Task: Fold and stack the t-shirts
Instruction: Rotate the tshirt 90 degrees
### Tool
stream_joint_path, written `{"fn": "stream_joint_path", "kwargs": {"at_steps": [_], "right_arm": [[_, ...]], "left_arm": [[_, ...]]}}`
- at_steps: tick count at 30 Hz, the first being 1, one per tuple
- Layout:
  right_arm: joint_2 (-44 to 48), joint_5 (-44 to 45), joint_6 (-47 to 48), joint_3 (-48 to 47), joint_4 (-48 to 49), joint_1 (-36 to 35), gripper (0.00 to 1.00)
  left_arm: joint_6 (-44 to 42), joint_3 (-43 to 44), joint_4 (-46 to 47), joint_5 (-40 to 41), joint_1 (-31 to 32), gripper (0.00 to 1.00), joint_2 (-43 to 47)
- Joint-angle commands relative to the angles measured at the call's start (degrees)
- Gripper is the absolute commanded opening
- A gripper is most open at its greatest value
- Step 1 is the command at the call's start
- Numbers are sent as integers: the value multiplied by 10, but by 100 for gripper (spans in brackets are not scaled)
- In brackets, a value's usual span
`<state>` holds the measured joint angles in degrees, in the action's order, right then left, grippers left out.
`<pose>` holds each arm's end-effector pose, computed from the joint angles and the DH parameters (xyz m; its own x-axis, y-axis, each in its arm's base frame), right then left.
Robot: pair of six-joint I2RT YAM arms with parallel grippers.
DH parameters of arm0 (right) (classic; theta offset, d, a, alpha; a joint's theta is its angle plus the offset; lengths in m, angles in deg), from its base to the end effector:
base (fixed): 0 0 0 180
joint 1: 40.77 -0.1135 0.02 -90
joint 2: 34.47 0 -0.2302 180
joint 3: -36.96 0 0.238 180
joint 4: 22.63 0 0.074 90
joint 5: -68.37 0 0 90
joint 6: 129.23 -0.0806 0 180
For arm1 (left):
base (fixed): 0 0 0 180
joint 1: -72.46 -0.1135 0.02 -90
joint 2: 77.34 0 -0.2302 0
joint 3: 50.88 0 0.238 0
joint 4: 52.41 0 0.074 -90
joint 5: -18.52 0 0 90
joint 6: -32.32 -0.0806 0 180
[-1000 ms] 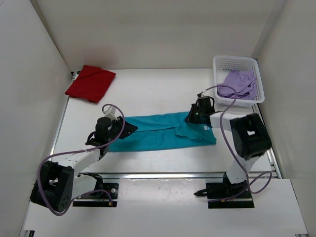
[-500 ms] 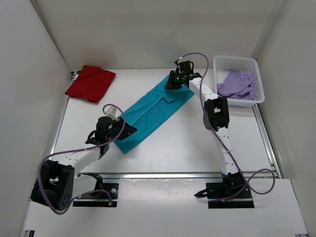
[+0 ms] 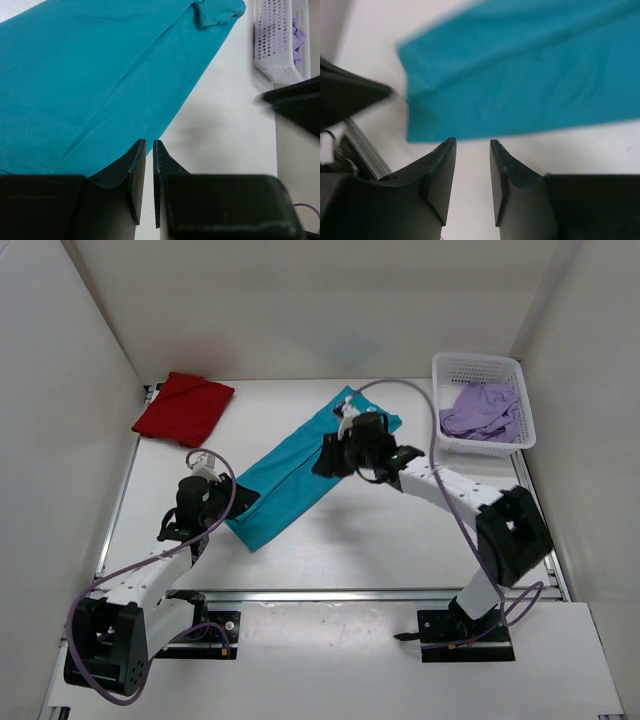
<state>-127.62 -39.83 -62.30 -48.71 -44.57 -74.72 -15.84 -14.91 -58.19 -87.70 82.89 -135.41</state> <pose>0.3176 0.2441 0.2384 -0.6712 -0.0031 -0.7413 -0.5361 0.6927 0.4825 0.2443 -0.0679 0.1485 -0.6206 -0.5370 -0.5714 0.0036 0.7267 -0.6869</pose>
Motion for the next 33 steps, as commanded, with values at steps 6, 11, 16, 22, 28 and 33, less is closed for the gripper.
{"fn": "stream_joint_path", "kwargs": {"at_steps": [6,11,16,22,28,33], "right_arm": [[-102,18,-95,125,129,-50,37],[-166,30,-134,111,156,-74,38],[-216,9,-148,80,137,-67,10],[-107,-43,-114,228,156,61,0],[-22,-84,-13,280,35,176,11],[89,-85,-59,372,84,209,42]], "left_arm": [[-19,-7,-24,-9,-3,24,36],[-26,-5,-45,-2,-5,24,51],[-30,-15,-46,-1,-2,25,49],[-39,-15,-38,-1,17,25,30],[-57,-17,-66,26,89,29,1],[-93,-26,-109,56,150,36,-29]]}}
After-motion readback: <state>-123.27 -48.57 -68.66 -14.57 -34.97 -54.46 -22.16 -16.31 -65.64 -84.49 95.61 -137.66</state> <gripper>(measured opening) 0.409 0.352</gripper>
